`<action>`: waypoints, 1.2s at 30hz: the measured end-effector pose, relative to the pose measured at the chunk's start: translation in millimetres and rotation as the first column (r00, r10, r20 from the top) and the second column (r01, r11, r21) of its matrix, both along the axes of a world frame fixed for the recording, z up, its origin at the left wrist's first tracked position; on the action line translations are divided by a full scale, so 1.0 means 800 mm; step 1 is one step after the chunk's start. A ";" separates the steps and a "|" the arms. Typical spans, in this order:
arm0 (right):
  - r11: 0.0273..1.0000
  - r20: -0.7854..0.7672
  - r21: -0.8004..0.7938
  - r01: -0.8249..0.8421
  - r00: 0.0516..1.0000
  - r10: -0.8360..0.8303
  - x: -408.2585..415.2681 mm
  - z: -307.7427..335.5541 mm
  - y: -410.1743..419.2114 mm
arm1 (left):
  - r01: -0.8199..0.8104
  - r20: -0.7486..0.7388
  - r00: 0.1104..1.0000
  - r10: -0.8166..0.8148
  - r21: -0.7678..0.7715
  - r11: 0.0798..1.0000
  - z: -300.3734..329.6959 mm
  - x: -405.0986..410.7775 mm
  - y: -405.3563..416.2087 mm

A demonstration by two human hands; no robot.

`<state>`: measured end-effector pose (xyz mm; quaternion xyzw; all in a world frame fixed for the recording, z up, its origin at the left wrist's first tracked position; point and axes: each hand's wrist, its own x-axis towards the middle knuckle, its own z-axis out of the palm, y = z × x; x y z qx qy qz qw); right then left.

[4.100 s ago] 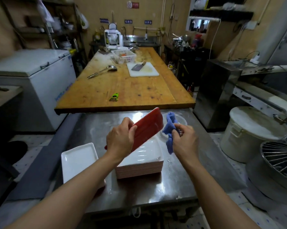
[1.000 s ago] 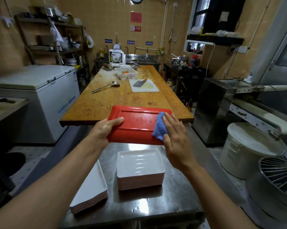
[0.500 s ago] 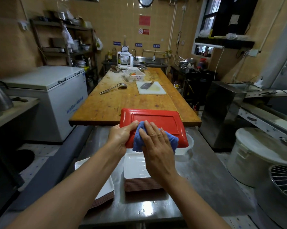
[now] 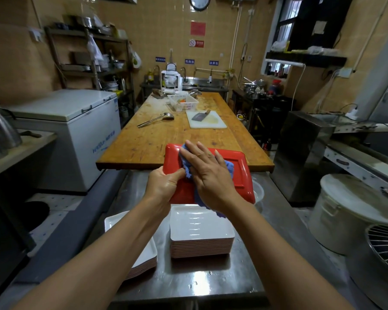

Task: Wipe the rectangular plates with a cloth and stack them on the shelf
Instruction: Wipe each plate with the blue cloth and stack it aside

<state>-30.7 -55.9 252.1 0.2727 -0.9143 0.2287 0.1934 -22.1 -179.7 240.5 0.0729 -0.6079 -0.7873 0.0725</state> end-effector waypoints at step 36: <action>0.945 -0.058 -0.316 0.082 0.993 -0.106 0.004 -0.134 -0.009 | -0.243 0.268 0.947 0.177 0.239 0.940 -0.044 0.016 -0.074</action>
